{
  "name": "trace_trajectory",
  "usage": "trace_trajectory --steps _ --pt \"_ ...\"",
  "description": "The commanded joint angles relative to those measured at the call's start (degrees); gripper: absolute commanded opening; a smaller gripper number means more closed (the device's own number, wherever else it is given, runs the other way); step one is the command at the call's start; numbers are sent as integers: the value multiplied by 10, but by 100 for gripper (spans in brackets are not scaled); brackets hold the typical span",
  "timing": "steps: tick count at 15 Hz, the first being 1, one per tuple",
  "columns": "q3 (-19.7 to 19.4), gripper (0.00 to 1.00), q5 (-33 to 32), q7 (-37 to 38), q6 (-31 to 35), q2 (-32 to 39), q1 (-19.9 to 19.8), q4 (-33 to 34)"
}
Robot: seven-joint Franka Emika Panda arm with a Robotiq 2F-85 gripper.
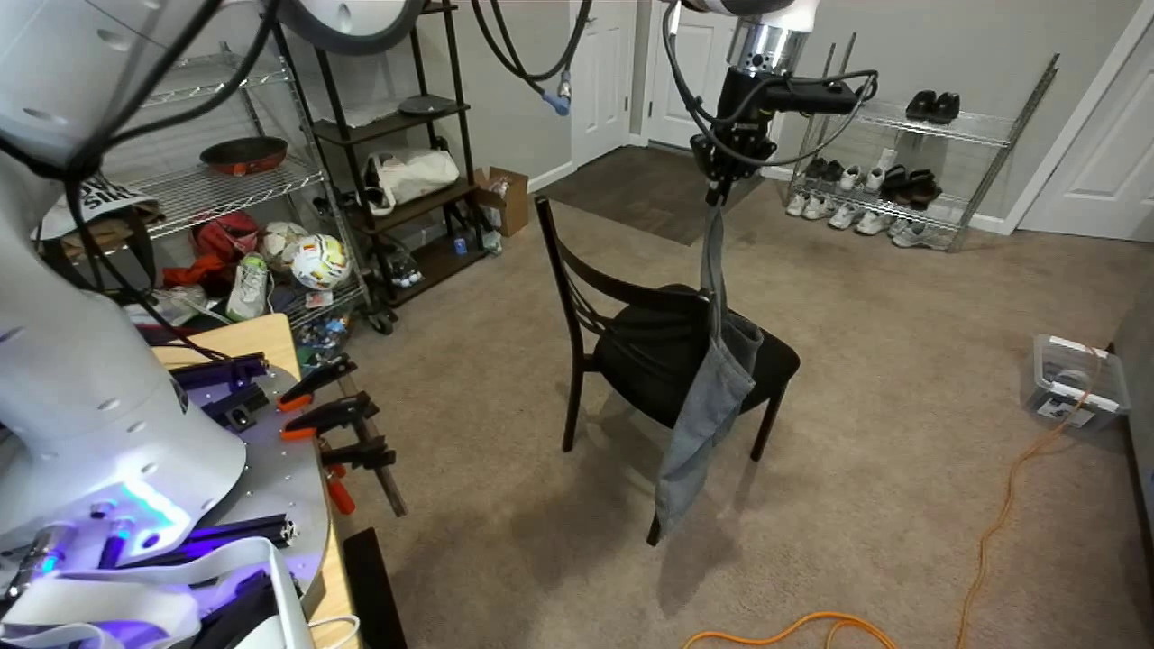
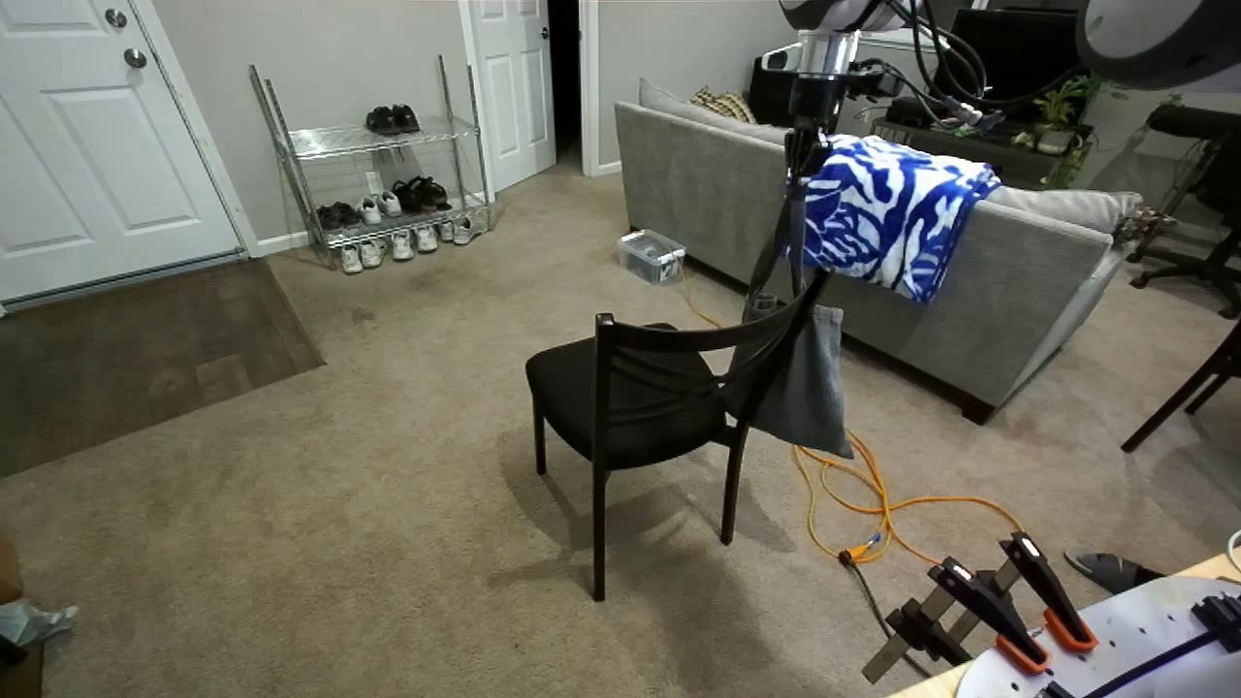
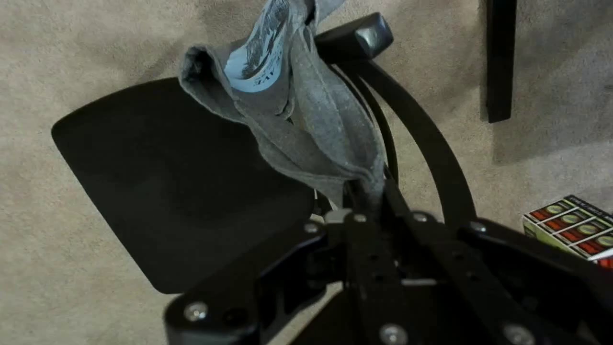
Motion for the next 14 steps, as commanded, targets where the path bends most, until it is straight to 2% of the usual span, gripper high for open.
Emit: trace_trajectory --steps 1,10,14 --pt "2 3 -9 -29 9 -29 10 -35" --pt "-26 3 10 -2 7 -22 -56 -33" --pt "-20 3 0 -15 10 -31 -51 -50"
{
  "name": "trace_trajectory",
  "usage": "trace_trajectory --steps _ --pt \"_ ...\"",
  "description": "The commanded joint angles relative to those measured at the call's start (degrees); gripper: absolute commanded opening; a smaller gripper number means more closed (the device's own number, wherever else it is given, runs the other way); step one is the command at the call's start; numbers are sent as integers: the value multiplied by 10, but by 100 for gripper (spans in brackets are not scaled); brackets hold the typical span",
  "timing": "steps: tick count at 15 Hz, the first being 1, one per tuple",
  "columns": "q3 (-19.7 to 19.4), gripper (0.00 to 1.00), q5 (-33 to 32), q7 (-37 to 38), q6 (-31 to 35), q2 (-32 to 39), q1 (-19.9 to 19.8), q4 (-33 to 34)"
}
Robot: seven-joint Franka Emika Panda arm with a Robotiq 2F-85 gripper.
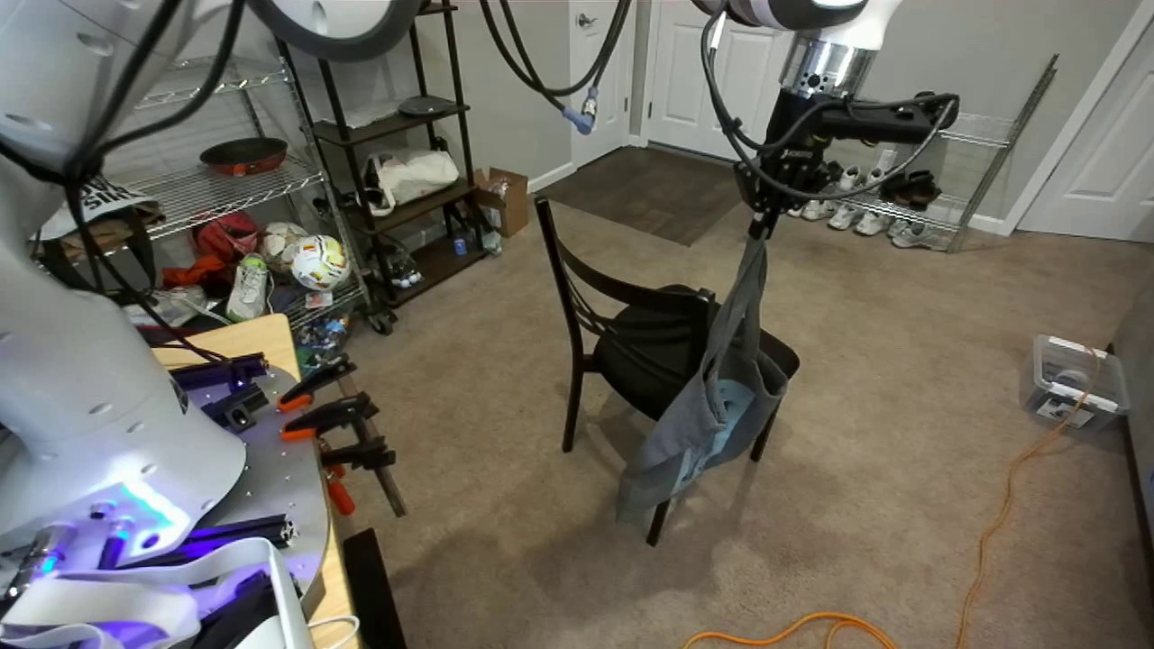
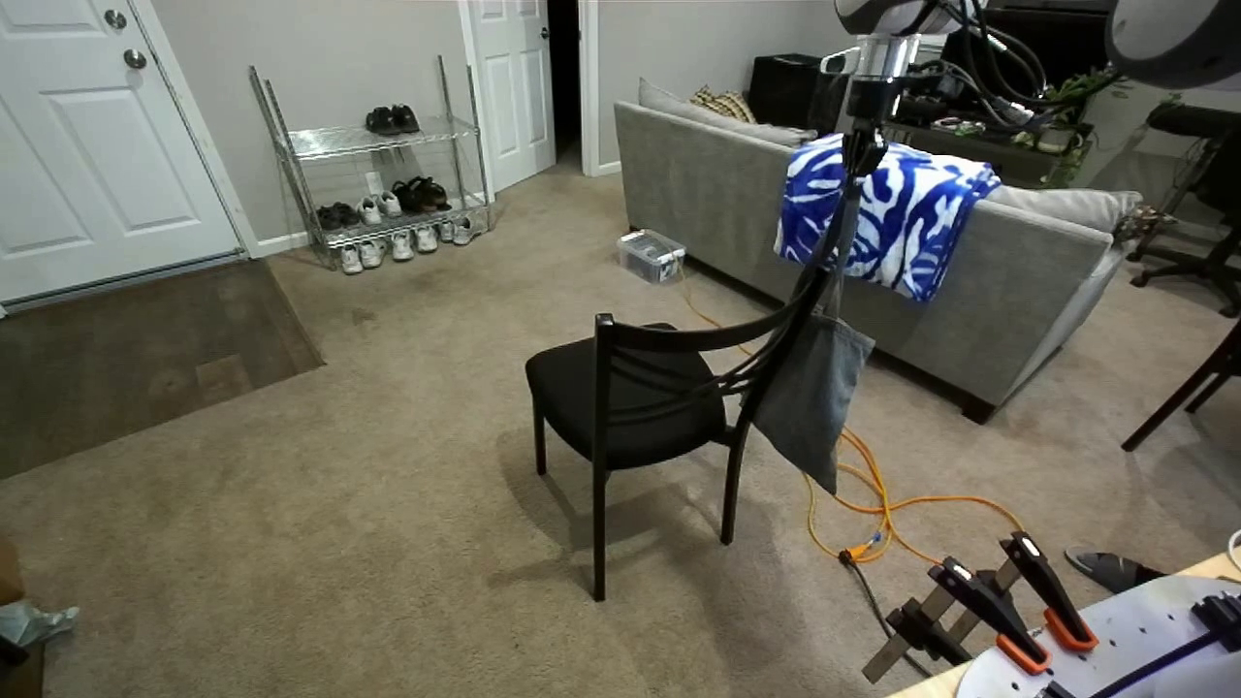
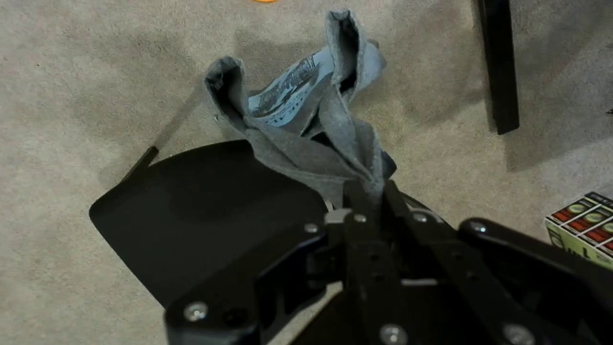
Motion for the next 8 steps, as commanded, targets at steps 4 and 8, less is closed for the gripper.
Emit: trace_trajectory --steps 4,8 --pt "22 3 -1 -22 8 -45 29 -64" --pt "33 3 -10 -47 9 -70 53 -106"
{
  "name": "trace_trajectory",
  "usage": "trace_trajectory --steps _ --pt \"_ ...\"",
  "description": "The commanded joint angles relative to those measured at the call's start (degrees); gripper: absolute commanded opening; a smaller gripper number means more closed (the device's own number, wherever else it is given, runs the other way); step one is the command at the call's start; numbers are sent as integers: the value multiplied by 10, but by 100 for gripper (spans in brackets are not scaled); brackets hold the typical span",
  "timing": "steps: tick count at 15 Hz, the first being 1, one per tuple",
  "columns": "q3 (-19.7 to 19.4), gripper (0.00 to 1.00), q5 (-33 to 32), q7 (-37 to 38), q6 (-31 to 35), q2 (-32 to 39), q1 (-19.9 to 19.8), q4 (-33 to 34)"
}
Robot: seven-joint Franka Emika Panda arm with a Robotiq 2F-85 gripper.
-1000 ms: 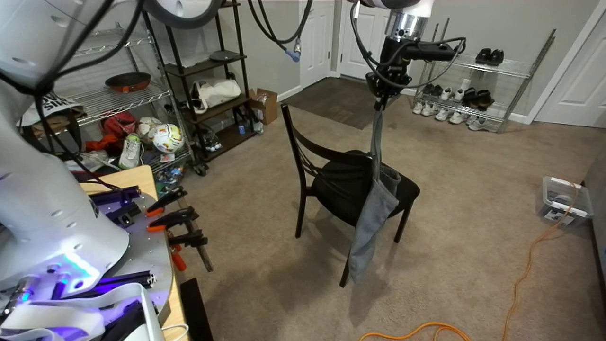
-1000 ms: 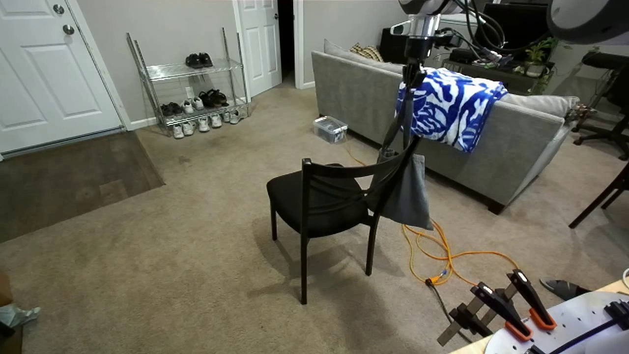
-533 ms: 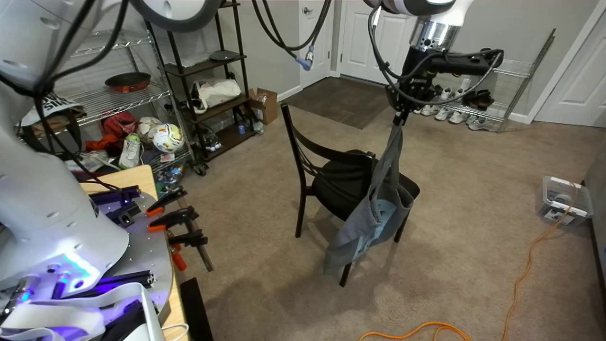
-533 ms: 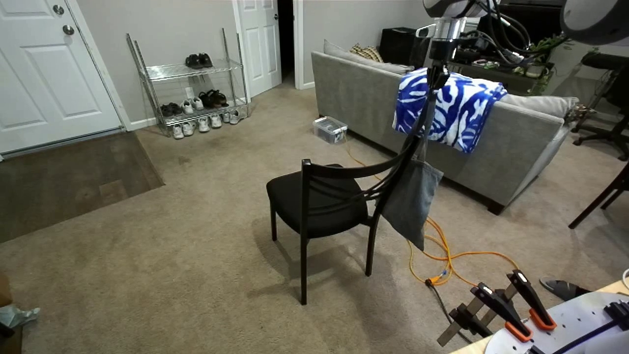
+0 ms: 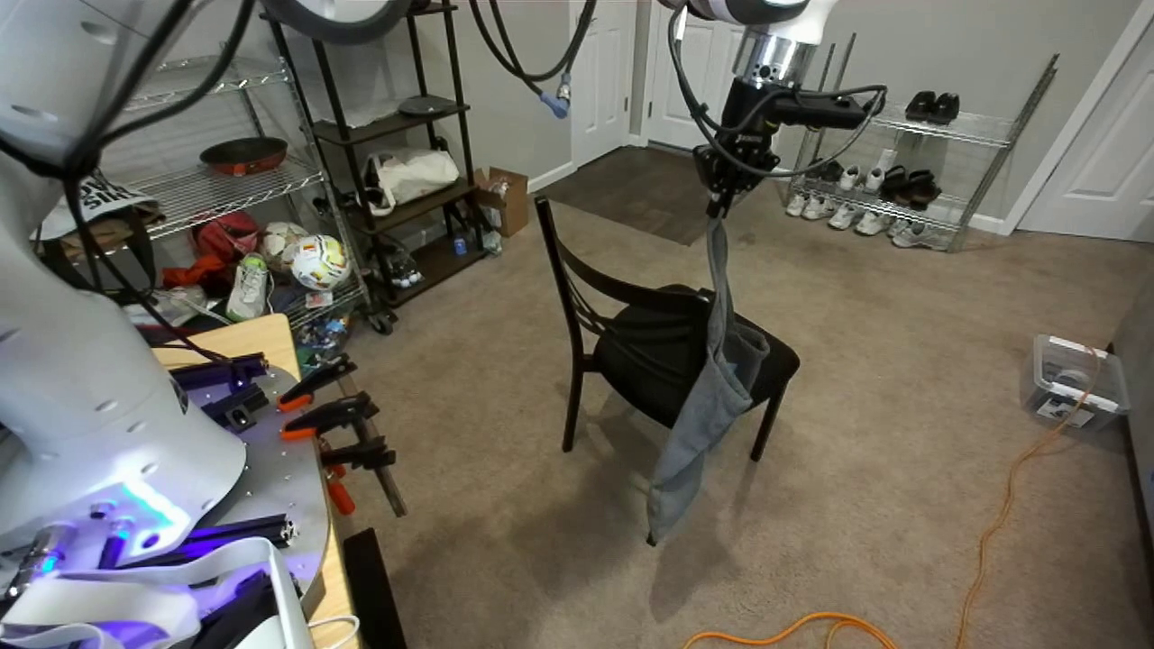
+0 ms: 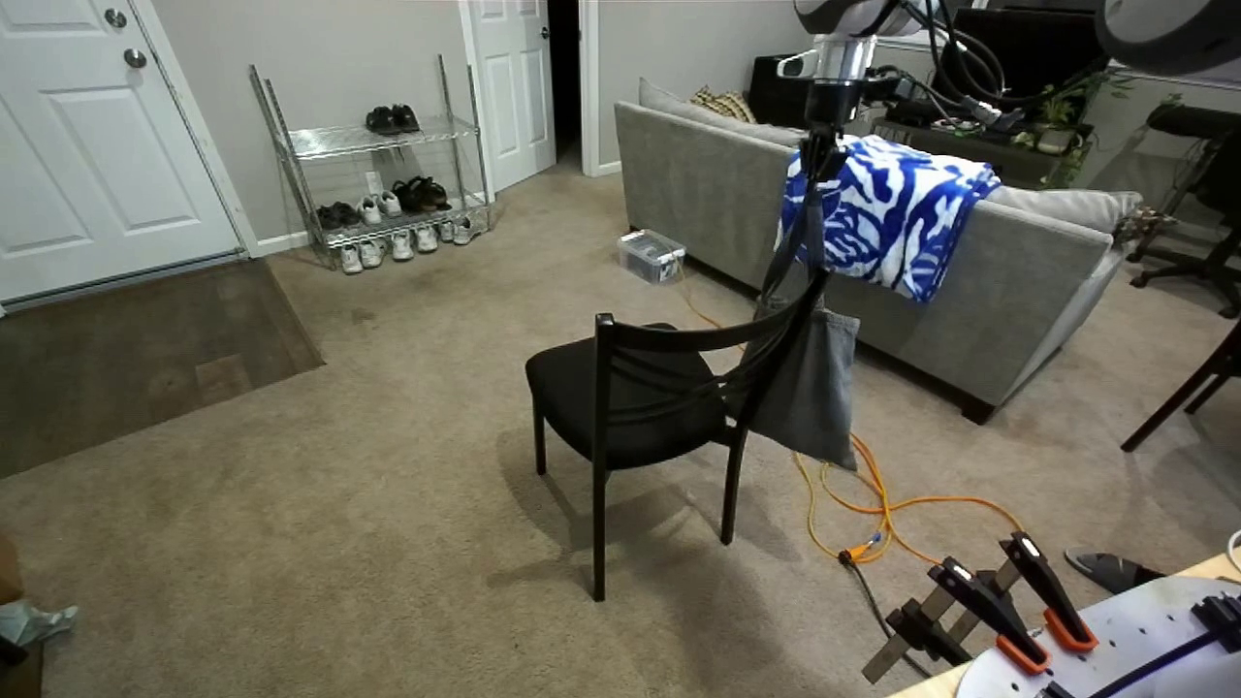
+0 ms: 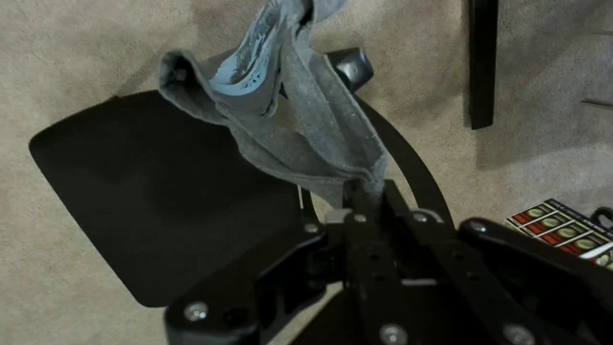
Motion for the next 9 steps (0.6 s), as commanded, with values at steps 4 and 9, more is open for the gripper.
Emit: trace_trajectory --steps 4,9 --pt "-6 3 -22 -30 14 -62 16 -90" --pt "-38 3 -15 -11 27 -61 -19 -87"
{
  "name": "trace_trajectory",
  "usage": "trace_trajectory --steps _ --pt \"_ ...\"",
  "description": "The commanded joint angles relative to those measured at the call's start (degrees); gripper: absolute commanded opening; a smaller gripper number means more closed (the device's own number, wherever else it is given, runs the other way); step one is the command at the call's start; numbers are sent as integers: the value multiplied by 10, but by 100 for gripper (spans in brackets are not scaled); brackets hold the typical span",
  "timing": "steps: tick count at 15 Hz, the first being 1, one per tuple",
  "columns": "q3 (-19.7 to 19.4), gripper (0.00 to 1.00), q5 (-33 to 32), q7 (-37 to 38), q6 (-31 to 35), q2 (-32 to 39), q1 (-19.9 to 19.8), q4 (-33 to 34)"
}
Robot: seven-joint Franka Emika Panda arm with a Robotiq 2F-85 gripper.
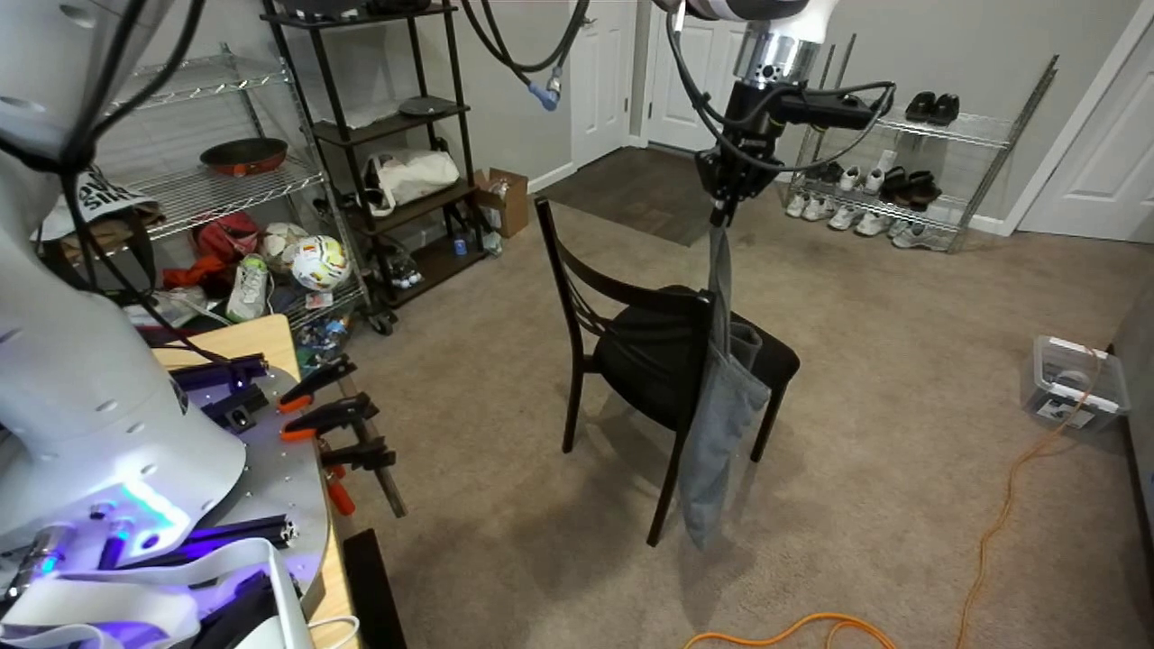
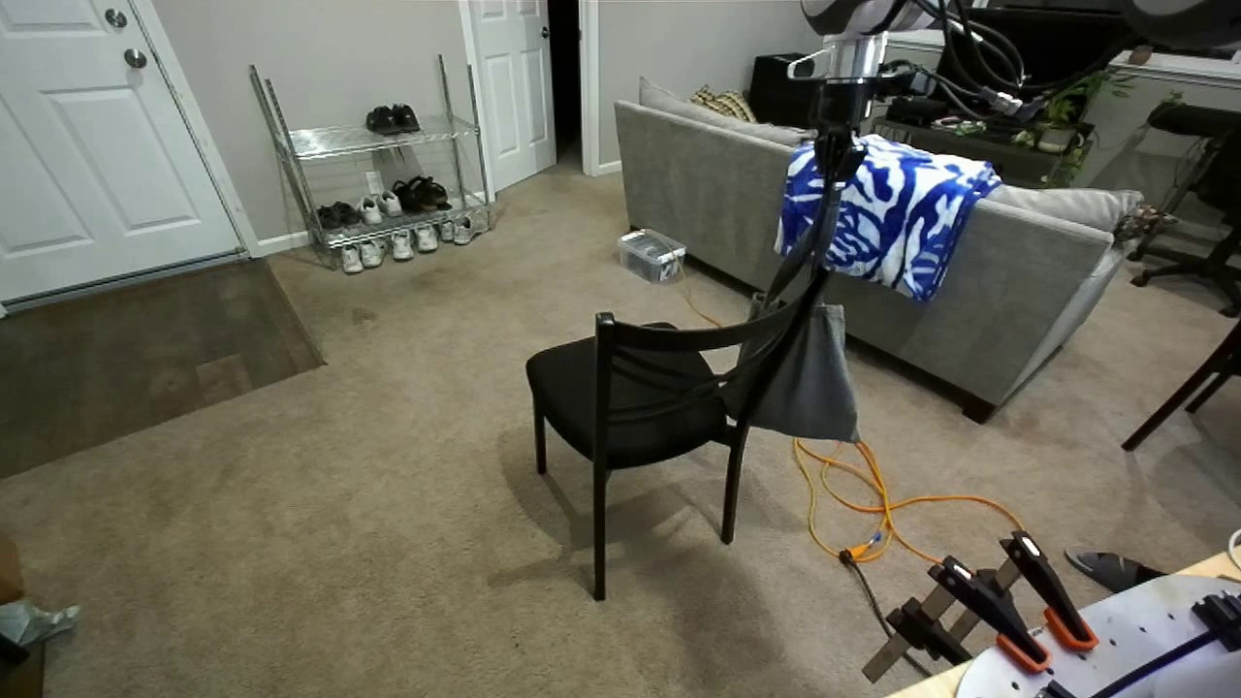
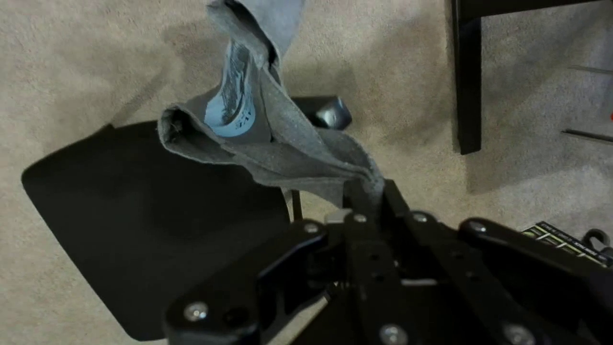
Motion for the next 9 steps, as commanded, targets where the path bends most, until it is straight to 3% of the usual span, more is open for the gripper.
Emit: trace_trajectory --steps 1,7,9 --pt "-16 3 0 -3 20 -31 -25 -41" --pt "-8 3 -9 -20 31 -56 -13 -81" --pt "16 3 -18 -14 30 -63 -15 -84"
